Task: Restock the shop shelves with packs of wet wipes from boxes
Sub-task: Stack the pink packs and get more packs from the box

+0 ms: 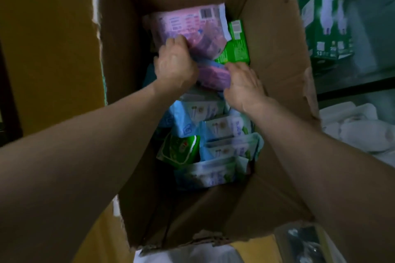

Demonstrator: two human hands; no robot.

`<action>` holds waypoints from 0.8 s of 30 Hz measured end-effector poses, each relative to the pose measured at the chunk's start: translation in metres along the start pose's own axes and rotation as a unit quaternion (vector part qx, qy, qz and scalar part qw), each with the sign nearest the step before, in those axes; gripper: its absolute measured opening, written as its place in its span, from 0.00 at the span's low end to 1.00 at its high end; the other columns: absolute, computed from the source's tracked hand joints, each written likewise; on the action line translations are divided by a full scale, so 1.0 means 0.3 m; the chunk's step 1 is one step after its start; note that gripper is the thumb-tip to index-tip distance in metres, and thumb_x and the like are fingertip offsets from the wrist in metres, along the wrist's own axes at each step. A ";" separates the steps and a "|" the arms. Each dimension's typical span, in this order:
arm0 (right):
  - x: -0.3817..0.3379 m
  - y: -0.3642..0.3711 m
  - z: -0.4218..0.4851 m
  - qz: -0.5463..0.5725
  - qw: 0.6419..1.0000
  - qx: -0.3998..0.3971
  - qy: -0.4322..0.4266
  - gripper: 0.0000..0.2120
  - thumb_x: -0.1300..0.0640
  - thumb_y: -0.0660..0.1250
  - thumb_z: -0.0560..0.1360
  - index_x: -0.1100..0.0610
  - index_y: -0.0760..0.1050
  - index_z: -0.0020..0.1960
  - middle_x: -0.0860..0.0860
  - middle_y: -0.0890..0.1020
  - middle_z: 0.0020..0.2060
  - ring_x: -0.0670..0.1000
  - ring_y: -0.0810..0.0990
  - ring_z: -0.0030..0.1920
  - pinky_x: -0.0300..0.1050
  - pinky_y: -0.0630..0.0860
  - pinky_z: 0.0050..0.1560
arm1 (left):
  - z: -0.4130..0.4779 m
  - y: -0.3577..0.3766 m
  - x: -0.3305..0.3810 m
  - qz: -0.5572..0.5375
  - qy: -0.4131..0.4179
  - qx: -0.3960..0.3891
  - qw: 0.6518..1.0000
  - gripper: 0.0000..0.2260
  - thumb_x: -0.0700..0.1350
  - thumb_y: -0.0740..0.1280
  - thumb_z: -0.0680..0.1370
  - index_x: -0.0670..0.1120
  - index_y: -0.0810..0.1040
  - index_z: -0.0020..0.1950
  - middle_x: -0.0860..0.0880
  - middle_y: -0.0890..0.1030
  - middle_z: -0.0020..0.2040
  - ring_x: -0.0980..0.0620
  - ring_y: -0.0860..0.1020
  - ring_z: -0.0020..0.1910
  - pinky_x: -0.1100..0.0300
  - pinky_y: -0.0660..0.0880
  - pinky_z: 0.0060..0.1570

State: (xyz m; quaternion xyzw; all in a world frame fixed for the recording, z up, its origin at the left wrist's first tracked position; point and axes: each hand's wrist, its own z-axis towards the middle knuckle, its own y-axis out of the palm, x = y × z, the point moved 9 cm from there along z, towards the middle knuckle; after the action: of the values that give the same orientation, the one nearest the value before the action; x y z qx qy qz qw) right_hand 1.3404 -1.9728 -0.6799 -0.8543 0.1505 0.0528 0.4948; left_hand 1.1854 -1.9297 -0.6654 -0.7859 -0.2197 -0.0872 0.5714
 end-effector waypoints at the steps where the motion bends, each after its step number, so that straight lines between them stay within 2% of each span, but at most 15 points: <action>1: -0.001 0.008 0.009 -0.018 1.000 0.005 -0.004 0.30 0.64 0.66 0.73 0.53 0.62 0.73 0.56 0.66 0.69 0.59 0.65 0.68 0.52 0.64 0.68 | 0.007 -0.002 -0.003 0.002 0.005 0.009 1.000 0.17 0.43 0.63 0.76 0.44 0.69 0.65 0.43 0.71 0.65 0.41 0.68 0.66 0.47 0.65 0.63; 7: 0.005 -0.003 0.049 -0.084 0.995 0.060 0.009 0.27 0.63 0.68 0.72 0.56 0.66 0.69 0.58 0.68 0.66 0.60 0.65 0.67 0.53 0.64 0.65 | 0.033 0.000 -0.014 0.010 0.032 0.008 0.999 0.23 0.45 0.68 0.74 0.44 0.66 0.66 0.43 0.73 0.65 0.42 0.70 0.65 0.51 0.68 0.61; 11: 0.002 0.047 0.052 -0.166 0.985 0.035 -0.008 0.16 0.58 0.65 0.76 0.57 0.74 0.63 0.59 0.70 0.63 0.61 0.65 0.65 0.52 0.65 0.63 | 0.037 0.065 -0.009 0.134 0.089 -0.051 0.986 0.20 0.49 0.69 0.74 0.46 0.72 0.64 0.42 0.75 0.63 0.41 0.75 0.61 0.52 0.72 0.55; 13: 0.006 0.066 0.053 -0.185 0.982 0.025 -0.010 0.15 0.57 0.65 0.77 0.56 0.75 0.62 0.59 0.69 0.63 0.61 0.65 0.65 0.53 0.65 0.63 | 0.042 0.088 -0.012 0.185 0.097 -0.065 0.976 0.18 0.48 0.68 0.75 0.47 0.74 0.64 0.41 0.72 0.65 0.40 0.74 0.62 0.51 0.71 0.56; 15: 0.014 0.080 0.061 -0.178 0.984 0.018 -0.002 0.15 0.57 0.65 0.77 0.56 0.75 0.63 0.59 0.68 0.63 0.61 0.65 0.65 0.53 0.66 0.63 | 0.047 0.105 -0.015 0.216 0.096 -0.067 0.969 0.18 0.47 0.67 0.75 0.47 0.74 0.65 0.41 0.70 0.66 0.40 0.71 0.64 0.50 0.70 0.57; 18: 0.034 0.103 0.073 -0.132 0.991 0.014 0.023 0.14 0.59 0.64 0.78 0.57 0.74 0.63 0.59 0.68 0.63 0.61 0.66 0.65 0.53 0.68 0.61 | 0.054 0.119 -0.016 0.239 0.096 -0.068 0.964 0.14 0.45 0.65 0.77 0.46 0.76 0.61 0.42 0.76 0.62 0.41 0.73 0.62 0.53 0.70 0.55; 21: 0.051 0.110 0.066 -0.069 0.997 0.006 0.047 0.14 0.59 0.64 0.77 0.56 0.76 0.62 0.60 0.75 0.59 0.61 0.74 0.60 0.48 0.71 0.51 | 0.049 0.113 -0.014 0.237 0.096 -0.073 0.964 0.11 0.43 0.65 0.77 0.47 0.77 0.59 0.43 0.78 0.59 0.42 0.76 0.60 0.55 0.71 0.51; 24: 0.058 0.081 0.034 -0.004 0.998 0.006 0.068 0.13 0.55 0.66 0.77 0.53 0.77 0.60 0.58 0.79 0.55 0.60 0.77 0.56 0.43 0.67 0.44 | 0.048 0.072 0.000 0.214 0.091 -0.069 0.970 0.11 0.41 0.66 0.76 0.46 0.78 0.58 0.43 0.79 0.58 0.41 0.77 0.58 0.54 0.73 0.49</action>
State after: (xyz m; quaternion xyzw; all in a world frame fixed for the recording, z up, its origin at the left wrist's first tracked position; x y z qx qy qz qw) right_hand 1.3499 -1.9788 -0.7093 -0.8535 0.1807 -0.0085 0.4887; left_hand 1.1932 -1.9215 -0.6887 -0.8410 0.0132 -0.0483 0.5386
